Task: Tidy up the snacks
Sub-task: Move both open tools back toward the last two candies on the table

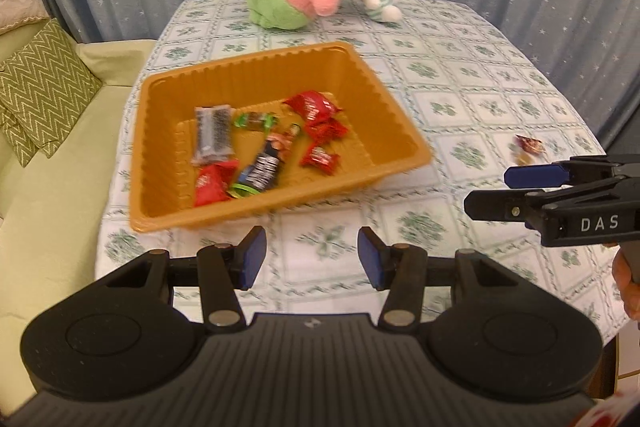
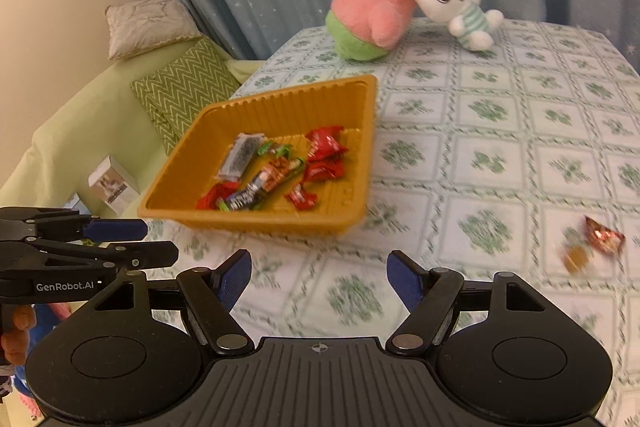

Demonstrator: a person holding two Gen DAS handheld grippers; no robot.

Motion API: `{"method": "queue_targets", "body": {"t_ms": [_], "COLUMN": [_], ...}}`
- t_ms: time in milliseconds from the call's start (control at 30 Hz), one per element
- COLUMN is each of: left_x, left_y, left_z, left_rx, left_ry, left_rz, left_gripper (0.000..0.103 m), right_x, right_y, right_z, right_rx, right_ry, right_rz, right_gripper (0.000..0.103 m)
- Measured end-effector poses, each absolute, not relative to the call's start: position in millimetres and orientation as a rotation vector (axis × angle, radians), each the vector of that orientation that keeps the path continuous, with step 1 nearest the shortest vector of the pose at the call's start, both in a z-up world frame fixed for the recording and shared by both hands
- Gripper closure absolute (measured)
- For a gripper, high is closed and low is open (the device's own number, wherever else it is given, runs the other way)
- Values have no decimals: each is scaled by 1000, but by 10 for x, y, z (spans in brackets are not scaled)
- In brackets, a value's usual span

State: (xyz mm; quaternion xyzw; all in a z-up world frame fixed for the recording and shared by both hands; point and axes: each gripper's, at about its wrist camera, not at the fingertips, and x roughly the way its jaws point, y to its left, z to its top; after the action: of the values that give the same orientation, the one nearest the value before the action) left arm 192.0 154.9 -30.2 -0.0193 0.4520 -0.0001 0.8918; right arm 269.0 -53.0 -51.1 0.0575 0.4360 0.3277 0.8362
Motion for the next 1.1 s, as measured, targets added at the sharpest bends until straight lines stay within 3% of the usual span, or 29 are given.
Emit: {"method": "queue_targets", "body": {"t_ms": [1100], "left_x": [2165], "left_y": [-331], "left_z": [-591], "left_rx": [68], "left_ry": [976], "left_rz": [-215], "left_gripper": [55], "right_x": [2495], "right_y": [-2387], "right_z": [-810], "right_rx": [187], "right_ry": [974], "right_rz": [458], "right_gripper": [28]}}
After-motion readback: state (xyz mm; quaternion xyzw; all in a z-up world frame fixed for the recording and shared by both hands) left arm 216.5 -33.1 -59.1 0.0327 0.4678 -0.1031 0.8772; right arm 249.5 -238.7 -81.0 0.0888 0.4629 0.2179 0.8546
